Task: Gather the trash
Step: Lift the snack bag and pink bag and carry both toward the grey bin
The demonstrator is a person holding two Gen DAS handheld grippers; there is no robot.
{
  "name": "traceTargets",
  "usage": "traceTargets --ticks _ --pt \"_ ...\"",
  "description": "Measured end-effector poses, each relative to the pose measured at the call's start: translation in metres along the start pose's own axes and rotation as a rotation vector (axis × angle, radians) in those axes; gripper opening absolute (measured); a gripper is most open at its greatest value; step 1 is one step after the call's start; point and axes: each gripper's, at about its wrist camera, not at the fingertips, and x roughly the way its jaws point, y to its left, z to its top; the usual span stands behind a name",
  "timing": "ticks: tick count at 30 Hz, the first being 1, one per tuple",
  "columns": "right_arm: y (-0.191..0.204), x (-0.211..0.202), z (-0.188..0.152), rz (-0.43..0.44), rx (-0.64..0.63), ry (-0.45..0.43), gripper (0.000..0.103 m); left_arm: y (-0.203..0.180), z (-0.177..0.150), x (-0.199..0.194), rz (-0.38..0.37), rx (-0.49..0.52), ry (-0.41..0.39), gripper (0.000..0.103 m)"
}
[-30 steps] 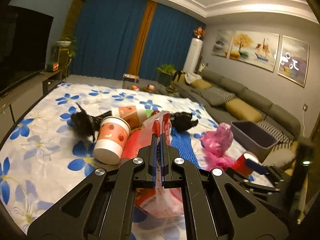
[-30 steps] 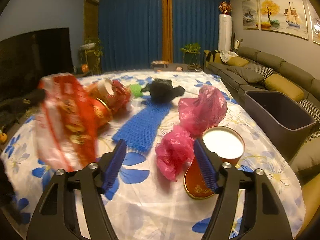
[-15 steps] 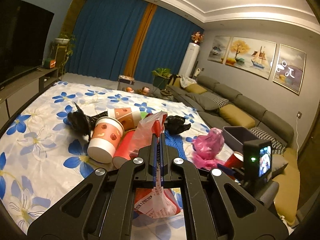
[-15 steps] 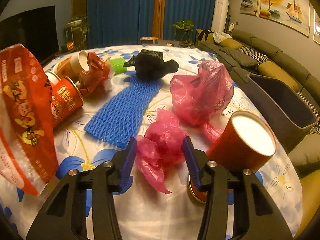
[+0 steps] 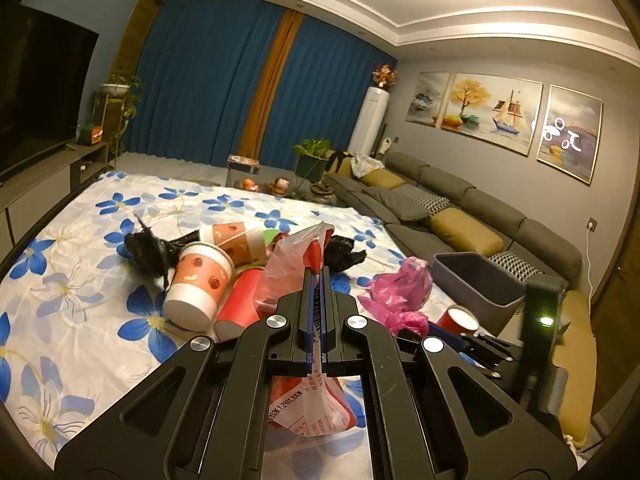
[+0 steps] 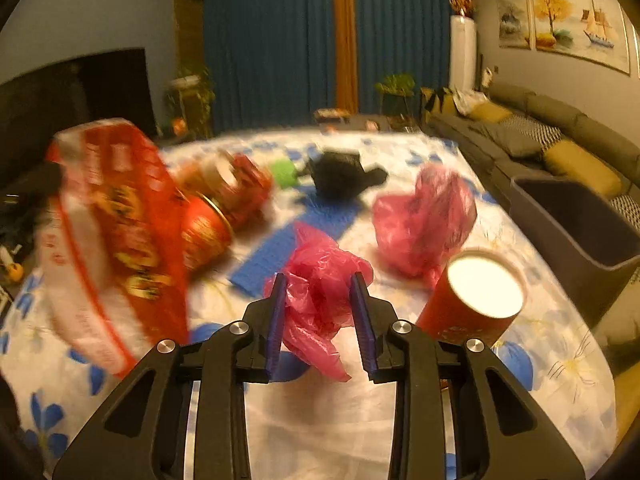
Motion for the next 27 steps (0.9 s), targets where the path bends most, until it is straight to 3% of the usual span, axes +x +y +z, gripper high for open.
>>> traceTargets --ticks 13,21,27 --pt "-0.032 -0.063 0.011 0.053 0.063 -0.149 0.031 -0.049 0.027 0.006 -0.074 0.068 -0.021 0.001" --pt "-0.079 -0.091 0.017 -0.026 0.117 -0.225 0.031 -0.093 0.048 0.033 -0.169 0.097 -0.006 0.001" --pt "-0.126 -0.105 0.022 -0.125 0.169 -0.278 0.031 -0.138 0.066 0.062 -0.28 0.096 0.011 0.001"
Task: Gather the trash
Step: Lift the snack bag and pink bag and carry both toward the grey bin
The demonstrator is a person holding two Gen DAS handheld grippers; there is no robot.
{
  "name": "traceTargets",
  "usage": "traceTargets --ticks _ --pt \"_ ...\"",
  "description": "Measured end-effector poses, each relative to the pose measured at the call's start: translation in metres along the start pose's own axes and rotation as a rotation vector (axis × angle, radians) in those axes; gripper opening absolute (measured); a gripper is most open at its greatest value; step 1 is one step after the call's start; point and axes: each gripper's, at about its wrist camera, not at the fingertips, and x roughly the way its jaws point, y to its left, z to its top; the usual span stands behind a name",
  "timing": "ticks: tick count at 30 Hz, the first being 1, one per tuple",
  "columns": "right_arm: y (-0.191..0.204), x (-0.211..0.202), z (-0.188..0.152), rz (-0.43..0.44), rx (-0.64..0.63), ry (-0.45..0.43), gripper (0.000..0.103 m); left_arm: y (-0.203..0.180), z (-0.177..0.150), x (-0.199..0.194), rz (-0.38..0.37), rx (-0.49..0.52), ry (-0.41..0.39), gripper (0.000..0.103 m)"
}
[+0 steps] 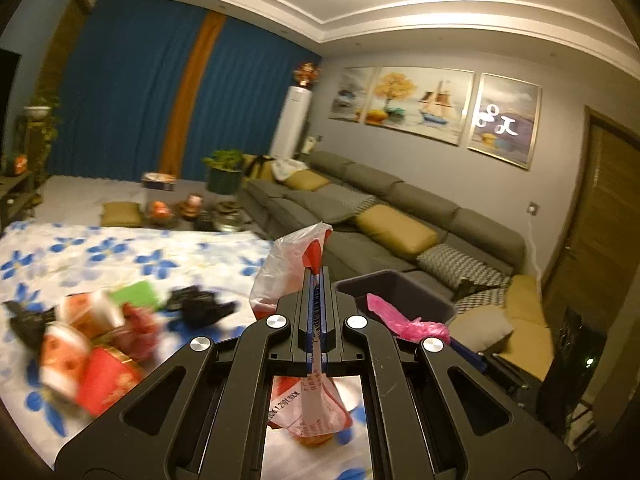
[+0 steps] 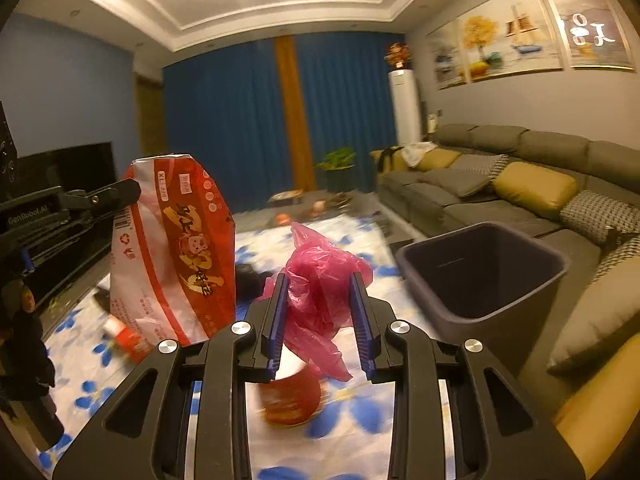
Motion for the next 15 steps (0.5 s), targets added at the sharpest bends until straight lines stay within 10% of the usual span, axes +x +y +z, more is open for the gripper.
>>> traceTargets --ticks 15 --pt "-0.093 0.028 0.025 -0.238 0.049 -0.047 0.031 -0.088 0.02 0.14 -0.136 0.023 0.06 0.001"
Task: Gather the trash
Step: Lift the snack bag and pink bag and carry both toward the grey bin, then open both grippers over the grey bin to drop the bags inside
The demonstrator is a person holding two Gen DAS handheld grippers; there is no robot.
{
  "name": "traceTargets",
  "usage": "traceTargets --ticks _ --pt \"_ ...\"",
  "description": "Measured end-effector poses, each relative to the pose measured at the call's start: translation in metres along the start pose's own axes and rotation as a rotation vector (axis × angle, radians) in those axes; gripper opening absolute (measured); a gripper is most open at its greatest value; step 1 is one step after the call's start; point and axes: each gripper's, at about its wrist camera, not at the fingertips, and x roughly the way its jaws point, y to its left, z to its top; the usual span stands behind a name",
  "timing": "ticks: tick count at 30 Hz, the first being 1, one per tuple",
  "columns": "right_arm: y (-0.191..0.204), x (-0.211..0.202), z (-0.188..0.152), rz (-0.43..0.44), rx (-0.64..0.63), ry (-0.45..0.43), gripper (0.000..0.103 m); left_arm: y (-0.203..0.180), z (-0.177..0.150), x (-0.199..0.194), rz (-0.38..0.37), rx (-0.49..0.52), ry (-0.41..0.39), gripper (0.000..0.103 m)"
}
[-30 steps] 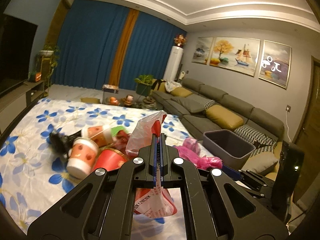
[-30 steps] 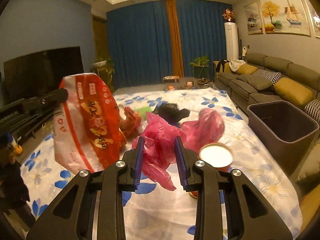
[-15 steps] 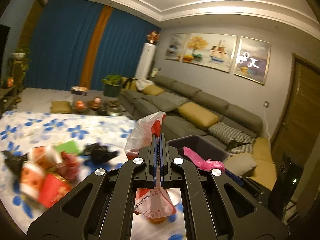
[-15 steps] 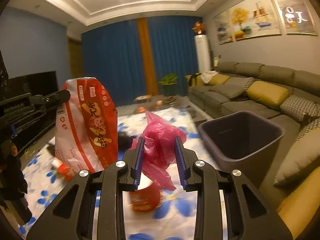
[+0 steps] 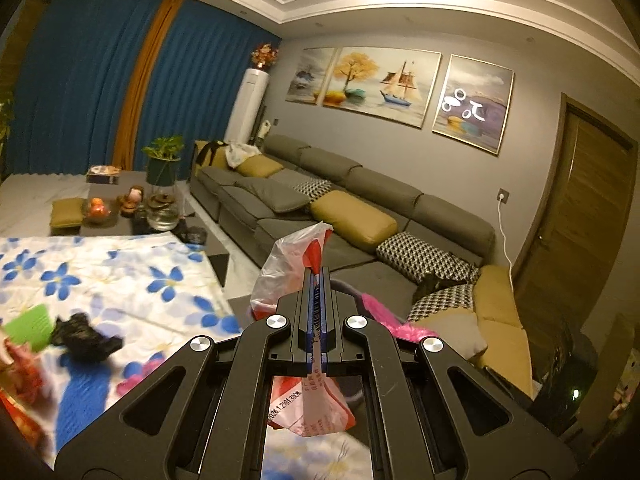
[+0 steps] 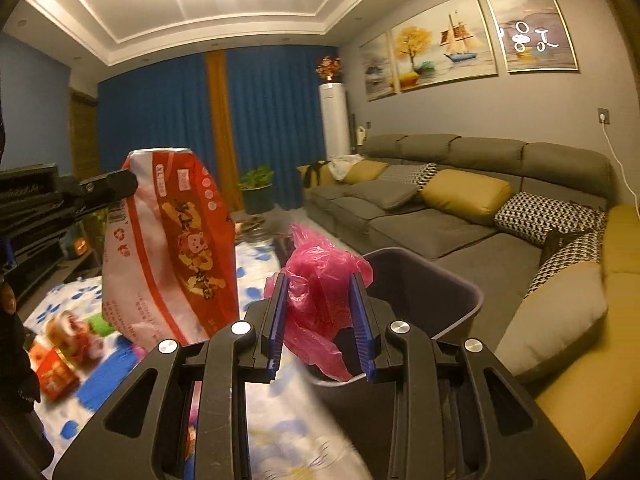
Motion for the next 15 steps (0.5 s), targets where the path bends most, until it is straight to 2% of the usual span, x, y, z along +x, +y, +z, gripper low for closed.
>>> traceTargets --ticks 6,15 --pt "-0.012 0.019 0.001 -0.037 0.009 0.002 0.031 -0.018 0.008 0.052 0.01 0.049 0.02 0.001" --pt "-0.035 0.049 0.007 -0.073 0.026 0.022 0.031 -0.024 0.006 0.105 0.0 0.066 0.084 0.001"
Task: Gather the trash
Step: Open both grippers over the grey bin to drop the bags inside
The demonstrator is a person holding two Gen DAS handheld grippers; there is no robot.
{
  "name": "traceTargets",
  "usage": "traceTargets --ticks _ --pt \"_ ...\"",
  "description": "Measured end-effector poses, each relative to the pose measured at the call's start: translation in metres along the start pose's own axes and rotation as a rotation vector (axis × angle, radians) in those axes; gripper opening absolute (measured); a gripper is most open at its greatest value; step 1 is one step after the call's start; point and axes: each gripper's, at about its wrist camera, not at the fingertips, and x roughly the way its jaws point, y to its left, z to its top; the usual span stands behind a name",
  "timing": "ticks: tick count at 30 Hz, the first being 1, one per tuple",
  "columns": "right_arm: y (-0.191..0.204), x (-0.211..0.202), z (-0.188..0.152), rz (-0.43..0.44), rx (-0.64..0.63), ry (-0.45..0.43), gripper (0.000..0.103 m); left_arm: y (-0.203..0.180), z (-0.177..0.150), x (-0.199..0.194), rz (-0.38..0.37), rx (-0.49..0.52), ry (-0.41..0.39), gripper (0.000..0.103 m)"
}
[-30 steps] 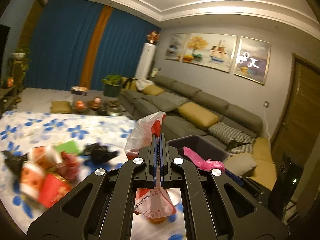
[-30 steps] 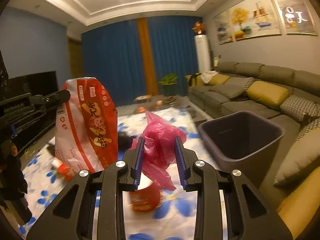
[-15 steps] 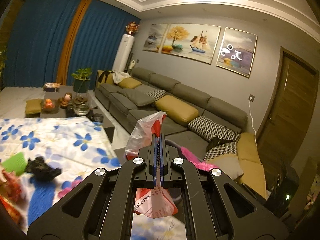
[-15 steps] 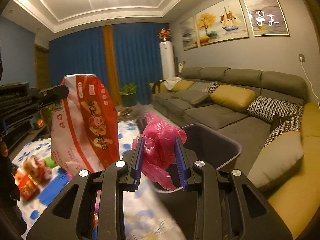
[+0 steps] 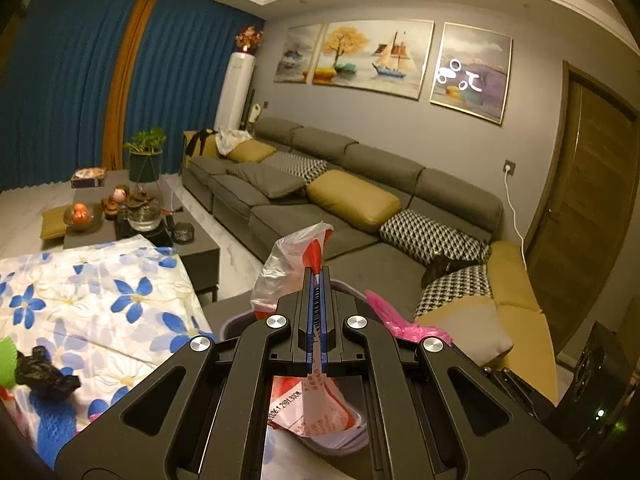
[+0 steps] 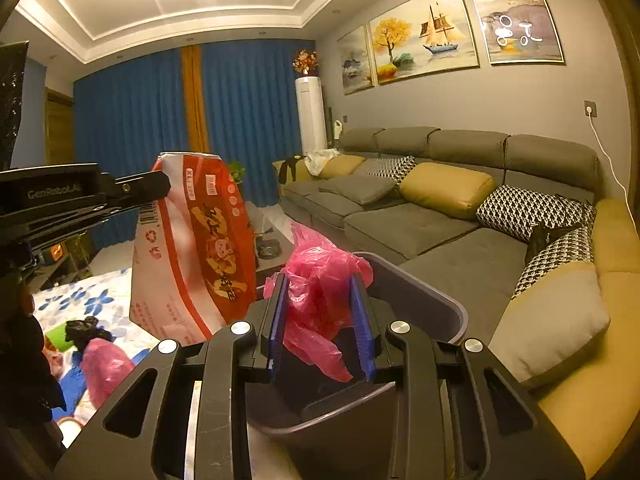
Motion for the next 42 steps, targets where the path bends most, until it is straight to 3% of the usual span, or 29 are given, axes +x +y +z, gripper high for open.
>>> traceTargets --ticks 19,22,24,26,31,35,42 --pt "-0.012 0.034 0.001 -0.038 0.026 0.033 0.033 0.007 -0.003 0.059 -0.05 -0.035 0.091 0.001" --pt "-0.012 0.036 0.001 -0.033 0.027 0.03 0.036 0.009 -0.004 0.063 -0.059 -0.049 0.11 0.001" --pt "-0.012 0.037 0.0 -0.029 0.027 0.029 0.043 0.008 -0.005 0.065 -0.066 -0.036 0.123 0.01" --pt "-0.014 0.037 0.001 -0.036 0.024 0.029 0.045 0.008 -0.006 0.064 -0.05 -0.026 0.12 0.047" --pt "-0.016 0.029 0.003 -0.045 0.027 0.016 0.055 0.016 -0.003 0.049 0.001 -0.05 0.078 0.081" --pt "-0.015 0.012 0.005 -0.046 0.03 -0.014 0.07 0.021 0.002 0.026 0.044 -0.047 0.034 0.09" --pt "0.0 -0.03 -0.006 -0.001 0.029 -0.045 0.087 0.044 0.0 -0.052 0.148 -0.044 -0.071 0.097"
